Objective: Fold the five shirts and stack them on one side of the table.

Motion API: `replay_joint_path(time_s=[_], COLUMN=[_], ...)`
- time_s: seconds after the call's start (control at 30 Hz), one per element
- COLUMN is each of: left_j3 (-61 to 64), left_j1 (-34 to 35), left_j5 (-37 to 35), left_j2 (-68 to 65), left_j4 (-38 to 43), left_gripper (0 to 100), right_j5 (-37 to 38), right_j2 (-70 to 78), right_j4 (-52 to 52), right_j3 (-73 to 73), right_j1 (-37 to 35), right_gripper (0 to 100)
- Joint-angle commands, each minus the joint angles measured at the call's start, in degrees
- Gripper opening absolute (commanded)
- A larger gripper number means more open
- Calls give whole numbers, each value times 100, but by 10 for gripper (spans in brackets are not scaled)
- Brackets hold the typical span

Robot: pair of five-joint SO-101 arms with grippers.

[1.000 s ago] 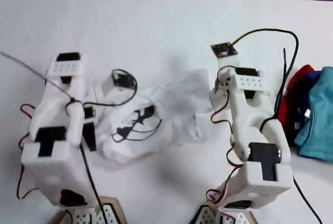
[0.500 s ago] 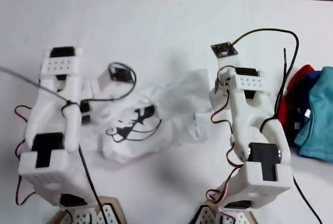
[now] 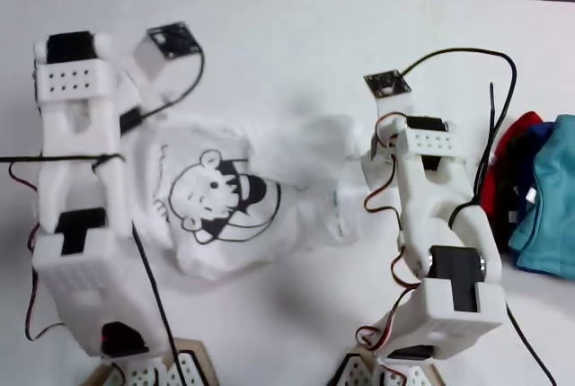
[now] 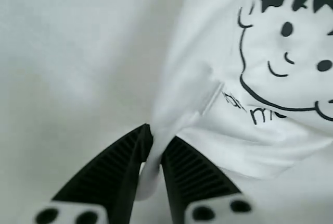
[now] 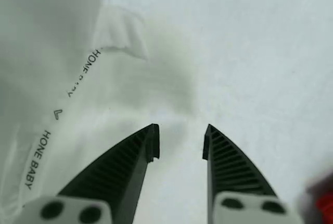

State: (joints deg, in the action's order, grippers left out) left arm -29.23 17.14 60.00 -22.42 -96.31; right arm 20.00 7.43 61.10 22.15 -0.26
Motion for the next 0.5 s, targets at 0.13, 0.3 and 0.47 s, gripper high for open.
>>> replay_joint_path(time_s=[0.13, 0.3, 0.47], left_j3=[-690, -716, -725], left_j1=[879, 1064, 1064], left_j5=[149, 132, 132], left_j2=[-844, -1169, -1187], left_j4=[9, 9, 53], left_gripper=[20, 21, 21], right_j5=[-18, -9, 97], right_j2=[-66, -13, -22], right_j4=[-48, -40, -171], right_j3=[-185, -475, -554], right_j1=[-57, -945, -1956], right_gripper=[152, 197, 353])
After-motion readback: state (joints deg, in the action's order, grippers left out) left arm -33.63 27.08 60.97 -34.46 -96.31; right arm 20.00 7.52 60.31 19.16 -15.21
